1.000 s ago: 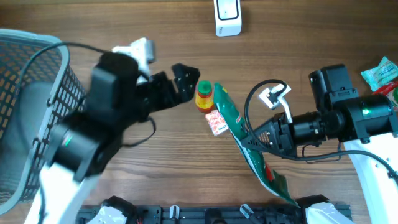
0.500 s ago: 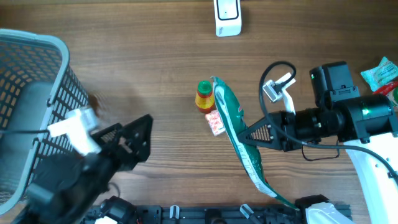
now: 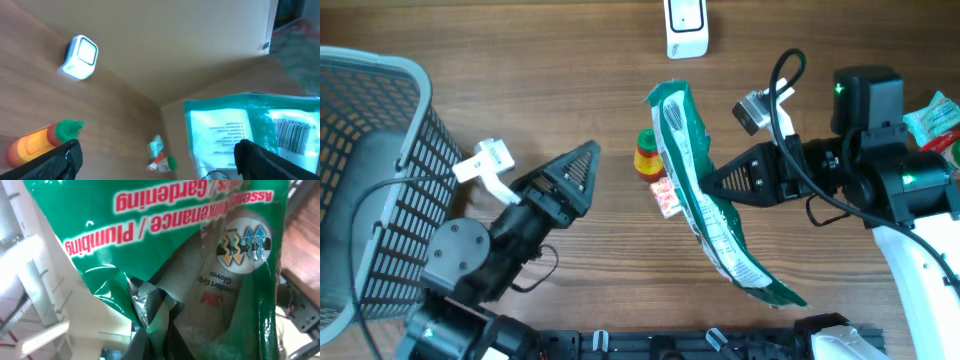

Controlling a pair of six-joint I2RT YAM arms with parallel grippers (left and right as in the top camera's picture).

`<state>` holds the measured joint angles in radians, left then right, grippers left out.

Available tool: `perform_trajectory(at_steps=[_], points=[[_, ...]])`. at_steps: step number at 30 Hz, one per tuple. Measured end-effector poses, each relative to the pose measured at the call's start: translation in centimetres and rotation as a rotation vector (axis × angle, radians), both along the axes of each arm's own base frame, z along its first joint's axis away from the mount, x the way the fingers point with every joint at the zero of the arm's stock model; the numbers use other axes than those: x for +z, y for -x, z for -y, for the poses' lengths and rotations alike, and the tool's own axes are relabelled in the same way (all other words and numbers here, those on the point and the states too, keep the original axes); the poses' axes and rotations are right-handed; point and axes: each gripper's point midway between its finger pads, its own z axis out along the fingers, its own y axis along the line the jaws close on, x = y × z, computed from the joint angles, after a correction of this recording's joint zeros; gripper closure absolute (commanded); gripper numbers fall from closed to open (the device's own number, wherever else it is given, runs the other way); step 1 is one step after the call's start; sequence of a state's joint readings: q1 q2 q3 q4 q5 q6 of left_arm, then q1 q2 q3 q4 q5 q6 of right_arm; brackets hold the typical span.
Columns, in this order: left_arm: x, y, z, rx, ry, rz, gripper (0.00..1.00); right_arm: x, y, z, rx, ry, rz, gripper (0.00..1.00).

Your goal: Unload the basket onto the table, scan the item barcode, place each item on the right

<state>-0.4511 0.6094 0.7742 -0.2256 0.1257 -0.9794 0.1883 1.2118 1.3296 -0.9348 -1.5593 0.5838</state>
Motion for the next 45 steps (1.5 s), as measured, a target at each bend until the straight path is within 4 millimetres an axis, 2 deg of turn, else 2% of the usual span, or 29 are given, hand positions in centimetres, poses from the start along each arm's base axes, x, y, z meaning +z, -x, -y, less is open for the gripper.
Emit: perform_trajectory(at_steps=[4,7,9,12,18,22,25,29,31,42,45], points=[[1.6,0.2,1.8,-0.104,0.144,0.157,0.0,0.0,0.0,0.0,0.0,0.009,-0.05,0.96],[0.1,0.2,2.4,-0.143,0.208,0.174,0.0,0.0,0.0,0.0,0.0,0.013,-0.07,0.96],[-1.7,0.2,2.7,-0.159,0.241,0.149,0.0,0.1,-0.1,0.0,-0.001,0.014,-0.075,0.96],[-2.5,0.2,3.0,-0.186,0.288,0.164,0.0,0.4,-0.4,-0.1,-0.001,0.006,-0.039,0.96],[0.1,1.0,3.8,-0.271,0.343,0.287,0.0,0.8,-0.2,-2.2,0.028,0.035,0.021,0.96],[0.2,1.0,4.4,-0.308,0.363,0.288,0.0,1.9,0.2,-4.0,0.057,0.023,0.094,0.96],[0.8,1.0,4.5,-0.32,0.386,0.311,0.0,2.1,1.1,-5.1,0.083,0.03,0.08,0.96],[3.7,2.7,3.8,-0.351,0.441,0.439,0.0,2.0,1.1,-5.4,0.079,0.04,0.057,0.96],[4.4,3.2,3.6,-0.358,0.454,0.476,0.0,2.0,1.1,-5.4,0.078,0.041,0.053,0.96],[5.4,4.0,3.3,-0.37,0.473,0.523,0.04,1.9,1.1,-5.4,0.077,0.047,0.043,0.96],[6.3,4.8,2.9,-0.378,0.492,0.579,0.12,1.6,1.4,-5.6,0.083,0.056,0.034,0.96]])
